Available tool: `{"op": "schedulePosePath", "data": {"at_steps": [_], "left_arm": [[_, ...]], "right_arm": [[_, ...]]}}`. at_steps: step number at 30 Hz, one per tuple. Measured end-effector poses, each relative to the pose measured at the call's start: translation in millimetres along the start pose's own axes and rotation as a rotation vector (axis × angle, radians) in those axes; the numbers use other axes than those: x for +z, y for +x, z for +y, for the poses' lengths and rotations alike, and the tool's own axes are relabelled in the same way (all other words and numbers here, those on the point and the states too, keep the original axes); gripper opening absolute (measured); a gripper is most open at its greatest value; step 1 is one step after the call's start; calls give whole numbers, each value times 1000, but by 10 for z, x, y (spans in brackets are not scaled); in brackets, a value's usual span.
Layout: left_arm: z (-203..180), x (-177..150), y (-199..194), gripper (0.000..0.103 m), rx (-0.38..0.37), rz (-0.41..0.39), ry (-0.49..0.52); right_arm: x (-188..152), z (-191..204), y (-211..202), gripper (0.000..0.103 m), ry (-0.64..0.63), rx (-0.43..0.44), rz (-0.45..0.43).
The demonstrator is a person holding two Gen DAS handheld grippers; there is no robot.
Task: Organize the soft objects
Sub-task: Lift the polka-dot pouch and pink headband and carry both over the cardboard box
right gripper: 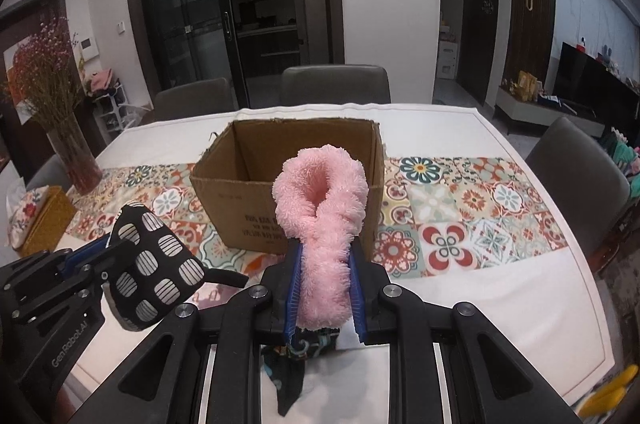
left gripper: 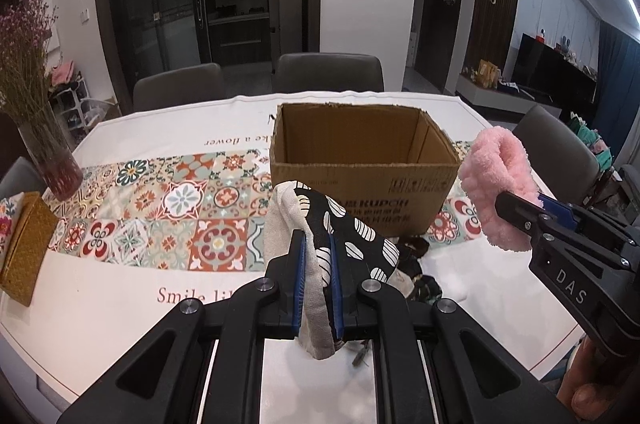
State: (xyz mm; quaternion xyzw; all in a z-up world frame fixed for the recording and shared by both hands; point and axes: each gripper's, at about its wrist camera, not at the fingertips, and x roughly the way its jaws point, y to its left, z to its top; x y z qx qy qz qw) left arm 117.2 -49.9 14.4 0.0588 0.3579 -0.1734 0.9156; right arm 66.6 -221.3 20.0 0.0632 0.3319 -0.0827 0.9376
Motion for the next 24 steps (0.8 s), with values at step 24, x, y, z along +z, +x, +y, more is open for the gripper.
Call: {"op": "schedulePosePath", "data": {"at_steps": [24], "left_arm": [[26,639,118,13,2,-102,37]], "right_arm": [[570,34,166,23,-3,11,-73]]}}
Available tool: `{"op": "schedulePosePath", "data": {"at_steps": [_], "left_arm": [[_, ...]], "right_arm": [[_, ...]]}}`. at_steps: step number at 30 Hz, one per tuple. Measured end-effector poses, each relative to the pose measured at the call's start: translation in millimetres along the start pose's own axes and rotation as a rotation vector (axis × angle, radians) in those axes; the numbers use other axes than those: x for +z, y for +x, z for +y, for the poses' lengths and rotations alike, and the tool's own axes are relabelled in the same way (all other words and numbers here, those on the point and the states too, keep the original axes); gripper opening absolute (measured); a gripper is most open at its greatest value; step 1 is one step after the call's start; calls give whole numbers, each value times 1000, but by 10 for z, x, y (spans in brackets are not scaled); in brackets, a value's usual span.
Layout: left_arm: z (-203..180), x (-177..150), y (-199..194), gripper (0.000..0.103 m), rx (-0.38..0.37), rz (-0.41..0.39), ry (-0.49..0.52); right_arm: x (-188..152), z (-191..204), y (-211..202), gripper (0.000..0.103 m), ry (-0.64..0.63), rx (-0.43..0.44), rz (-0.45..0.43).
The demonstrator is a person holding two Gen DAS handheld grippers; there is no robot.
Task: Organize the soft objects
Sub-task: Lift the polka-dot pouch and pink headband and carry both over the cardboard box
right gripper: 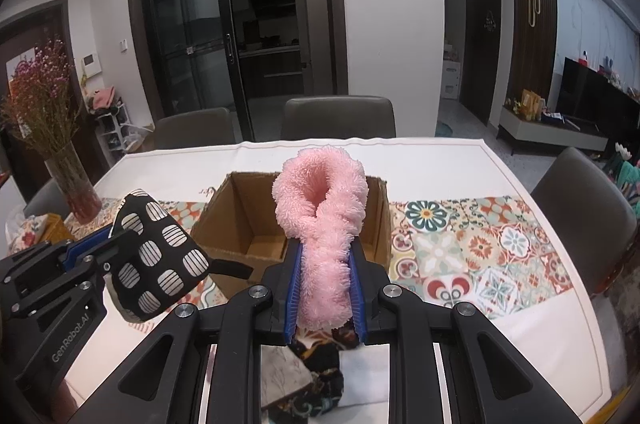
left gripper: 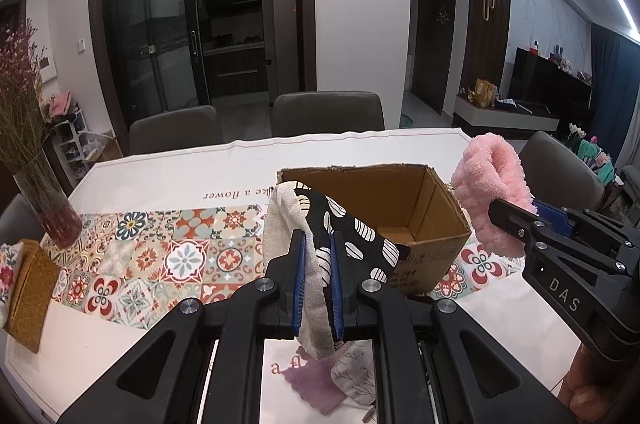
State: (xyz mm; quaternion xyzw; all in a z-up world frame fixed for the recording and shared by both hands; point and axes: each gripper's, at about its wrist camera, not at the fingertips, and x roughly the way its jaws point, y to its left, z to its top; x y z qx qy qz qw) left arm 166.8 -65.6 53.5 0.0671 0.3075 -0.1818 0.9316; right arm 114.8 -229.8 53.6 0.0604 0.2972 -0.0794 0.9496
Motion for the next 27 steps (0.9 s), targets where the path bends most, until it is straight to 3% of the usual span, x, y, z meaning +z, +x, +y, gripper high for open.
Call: {"op": "schedulePosePath", "data": {"at_steps": [7,19,27], "left_arm": [[-3,188,2,13,-13,-39,29],[20,469,179,13,-65,-38,33],[88,645,272,13,-57,-99,40]], "right_arm": [[141,52,4,23,-23,3,-20],[386,81,84,23,-40,0,-47],[536,269,77,23,-99,-11,-94]]}}
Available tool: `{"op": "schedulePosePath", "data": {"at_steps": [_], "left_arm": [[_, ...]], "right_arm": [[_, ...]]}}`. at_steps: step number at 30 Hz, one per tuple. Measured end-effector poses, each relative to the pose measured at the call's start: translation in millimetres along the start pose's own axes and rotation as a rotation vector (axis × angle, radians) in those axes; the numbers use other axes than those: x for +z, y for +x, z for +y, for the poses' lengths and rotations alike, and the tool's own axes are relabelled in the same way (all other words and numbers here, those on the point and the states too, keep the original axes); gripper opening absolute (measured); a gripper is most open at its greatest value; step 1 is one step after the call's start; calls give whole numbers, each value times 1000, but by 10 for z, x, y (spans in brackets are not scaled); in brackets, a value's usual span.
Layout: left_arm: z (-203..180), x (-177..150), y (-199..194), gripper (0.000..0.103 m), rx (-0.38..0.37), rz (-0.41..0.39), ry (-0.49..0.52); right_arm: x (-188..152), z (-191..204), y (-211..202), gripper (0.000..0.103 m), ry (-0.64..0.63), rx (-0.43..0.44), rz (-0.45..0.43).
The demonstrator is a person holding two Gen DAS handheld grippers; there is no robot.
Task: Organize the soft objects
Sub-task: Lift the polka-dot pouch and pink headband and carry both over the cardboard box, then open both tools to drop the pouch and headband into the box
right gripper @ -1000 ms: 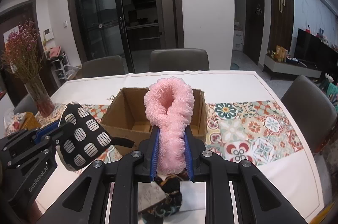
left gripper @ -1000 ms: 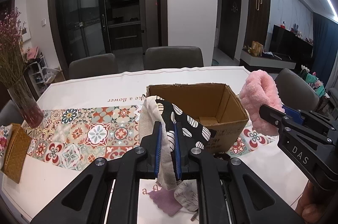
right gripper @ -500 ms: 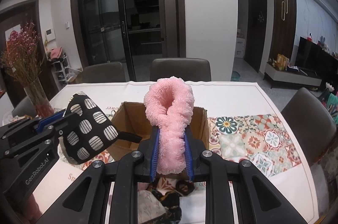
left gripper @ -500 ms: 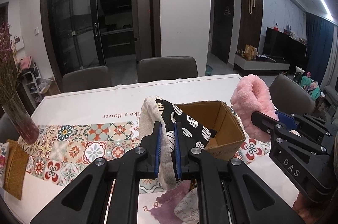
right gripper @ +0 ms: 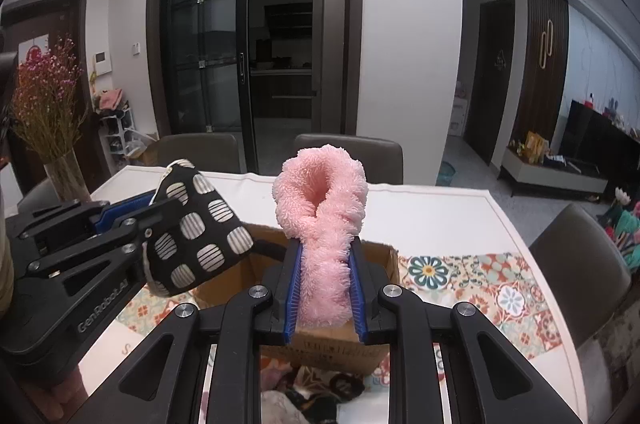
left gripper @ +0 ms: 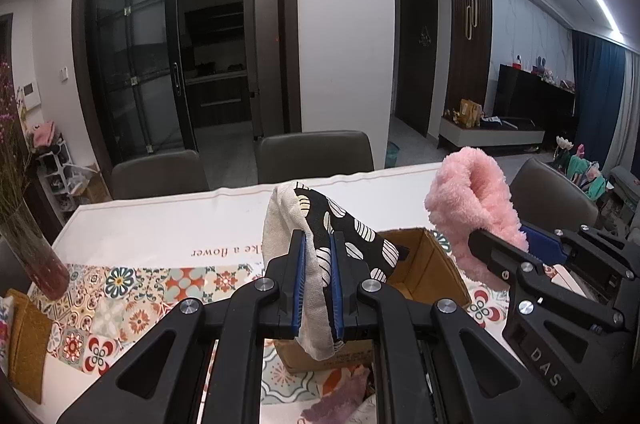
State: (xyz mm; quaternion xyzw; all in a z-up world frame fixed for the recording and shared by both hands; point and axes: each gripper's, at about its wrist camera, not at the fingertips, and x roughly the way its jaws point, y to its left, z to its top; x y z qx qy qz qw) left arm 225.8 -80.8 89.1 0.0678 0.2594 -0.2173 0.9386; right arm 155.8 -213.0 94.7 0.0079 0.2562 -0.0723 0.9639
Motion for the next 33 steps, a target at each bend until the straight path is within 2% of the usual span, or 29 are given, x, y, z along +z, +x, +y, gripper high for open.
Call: {"op": "schedulePosePath", "data": {"at_steps": [11,27,33], "left_arm": [[25,122,213,13,-12,-32,2],[-1,96,704,13,-1,2,6],[10,34,892,13,4,39,-10]], "right_arm": [[81,-18,207,23,24,4,13],[21,-210,841,23,73,21,98],[-20,-261,1016,23,90,25,137]]}}
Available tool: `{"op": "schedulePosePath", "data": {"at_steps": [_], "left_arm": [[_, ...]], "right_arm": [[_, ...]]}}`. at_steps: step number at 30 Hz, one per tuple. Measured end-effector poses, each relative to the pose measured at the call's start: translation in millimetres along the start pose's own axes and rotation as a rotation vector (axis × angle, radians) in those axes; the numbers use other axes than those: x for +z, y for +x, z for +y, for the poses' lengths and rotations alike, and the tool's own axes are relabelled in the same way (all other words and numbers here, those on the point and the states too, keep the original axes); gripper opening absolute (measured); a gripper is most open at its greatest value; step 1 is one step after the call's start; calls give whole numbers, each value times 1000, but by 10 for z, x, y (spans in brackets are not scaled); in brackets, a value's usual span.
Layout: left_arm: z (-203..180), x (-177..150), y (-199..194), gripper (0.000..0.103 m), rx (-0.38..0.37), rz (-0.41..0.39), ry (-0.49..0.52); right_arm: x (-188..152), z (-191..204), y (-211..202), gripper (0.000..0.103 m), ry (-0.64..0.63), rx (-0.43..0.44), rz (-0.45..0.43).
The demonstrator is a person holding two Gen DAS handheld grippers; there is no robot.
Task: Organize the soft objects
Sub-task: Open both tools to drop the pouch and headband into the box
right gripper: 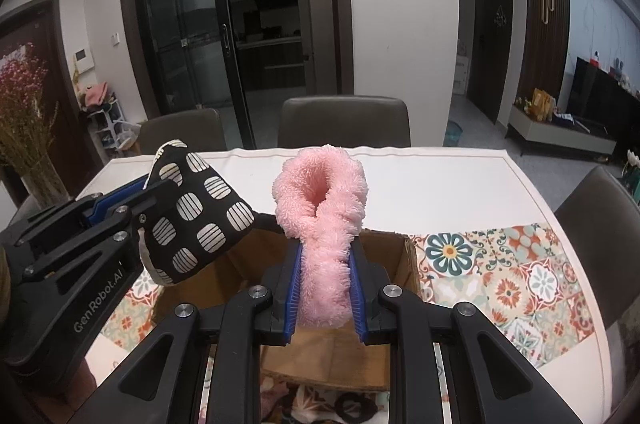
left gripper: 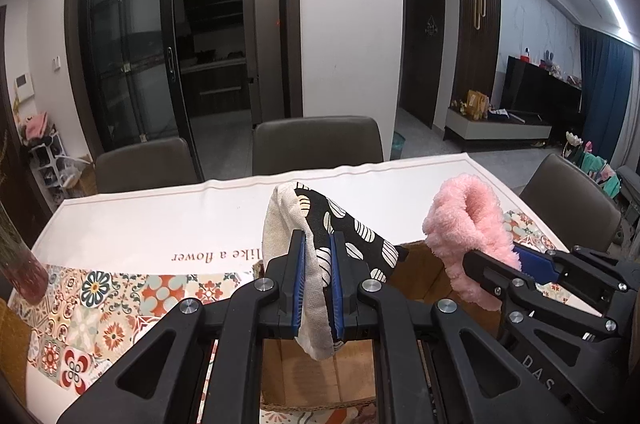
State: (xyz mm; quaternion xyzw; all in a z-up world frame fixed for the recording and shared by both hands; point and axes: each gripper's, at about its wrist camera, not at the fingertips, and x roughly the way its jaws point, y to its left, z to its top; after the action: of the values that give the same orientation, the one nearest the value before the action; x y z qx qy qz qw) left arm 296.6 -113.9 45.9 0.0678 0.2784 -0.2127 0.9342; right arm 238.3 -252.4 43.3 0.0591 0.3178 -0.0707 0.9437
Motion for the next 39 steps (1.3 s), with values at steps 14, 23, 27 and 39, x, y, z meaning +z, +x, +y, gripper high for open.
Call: {"op": "schedulePosePath", "data": {"at_steps": [14,23,27,39], "left_arm": [[-62,-67,204,28,8,64,27],[-40,-43,95,75,112,28,27],[9,-56,71,84,144,22,16],[23,-93,-43,90,165,9,16]], "right_arm": [[-33,-74,146,26,18,16,44],[16,-90,30,71,24,-48,-1],[43,-108,4,78,30,-80,-8],[7,-142,-113,82,29,-113,-17]]}}
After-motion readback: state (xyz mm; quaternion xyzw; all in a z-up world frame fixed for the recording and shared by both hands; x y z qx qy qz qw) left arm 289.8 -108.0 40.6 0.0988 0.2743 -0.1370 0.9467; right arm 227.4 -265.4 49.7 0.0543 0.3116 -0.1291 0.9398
